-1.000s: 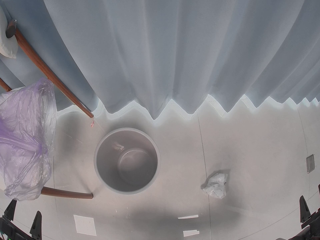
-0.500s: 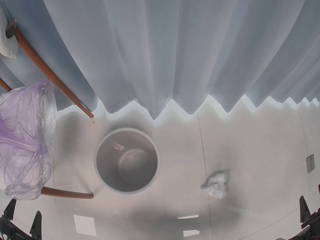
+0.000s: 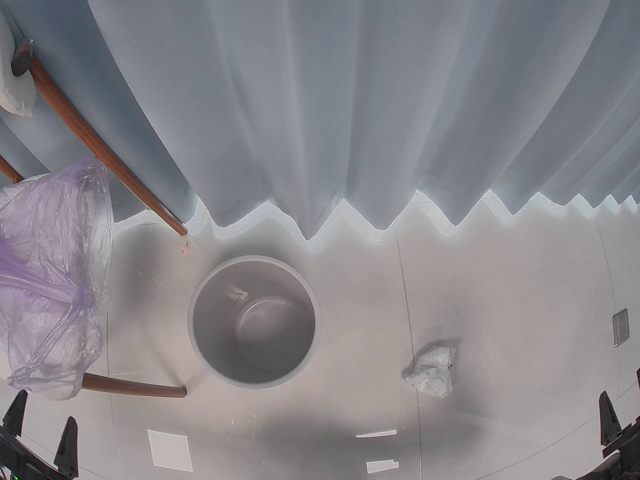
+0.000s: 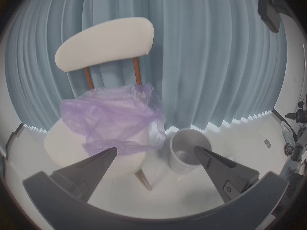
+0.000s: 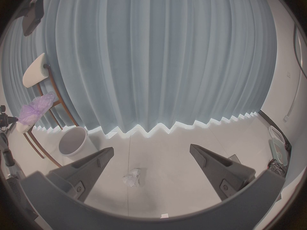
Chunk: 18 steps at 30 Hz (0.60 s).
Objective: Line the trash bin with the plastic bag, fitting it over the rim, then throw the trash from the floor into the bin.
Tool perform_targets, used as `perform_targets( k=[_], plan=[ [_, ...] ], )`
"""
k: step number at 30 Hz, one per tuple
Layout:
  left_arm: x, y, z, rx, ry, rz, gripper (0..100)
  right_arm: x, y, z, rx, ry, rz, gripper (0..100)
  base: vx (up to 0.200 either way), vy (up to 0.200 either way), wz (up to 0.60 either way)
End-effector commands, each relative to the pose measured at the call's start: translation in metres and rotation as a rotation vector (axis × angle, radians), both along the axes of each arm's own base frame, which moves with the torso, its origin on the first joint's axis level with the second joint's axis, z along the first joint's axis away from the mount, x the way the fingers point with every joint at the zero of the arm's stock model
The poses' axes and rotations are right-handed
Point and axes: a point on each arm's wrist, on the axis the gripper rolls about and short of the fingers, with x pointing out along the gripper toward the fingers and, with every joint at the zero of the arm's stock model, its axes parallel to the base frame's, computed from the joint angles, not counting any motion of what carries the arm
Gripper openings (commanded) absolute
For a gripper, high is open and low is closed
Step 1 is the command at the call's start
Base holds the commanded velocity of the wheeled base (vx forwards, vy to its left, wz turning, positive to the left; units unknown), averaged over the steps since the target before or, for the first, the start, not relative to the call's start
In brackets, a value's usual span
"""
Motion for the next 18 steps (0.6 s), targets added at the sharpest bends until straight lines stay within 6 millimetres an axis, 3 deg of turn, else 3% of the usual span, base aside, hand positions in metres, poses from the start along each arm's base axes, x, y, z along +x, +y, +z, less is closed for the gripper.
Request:
perform_targets(
  k=[1, 10, 18],
  plan=[
    [-0.005, -0.001, 0.037, 0.013, -0.346, 0.006, 100, 0.000, 0.000, -0.005, 0.000, 0.001, 0.000, 100, 0.000, 0.000, 0.00],
    [-0.003, -0.003, 0.067, 0.054, -0.294, -0.026, 100, 0.000, 0.000, -0.005, 0.000, 0.001, 0.000, 100, 0.000, 0.000, 0.00],
    [0.017, -0.002, 0.094, 0.050, -0.191, -0.028, 100, 0.000, 0.000, -0.005, 0.000, 0.001, 0.000, 100, 0.000, 0.000, 0.00]
  ],
)
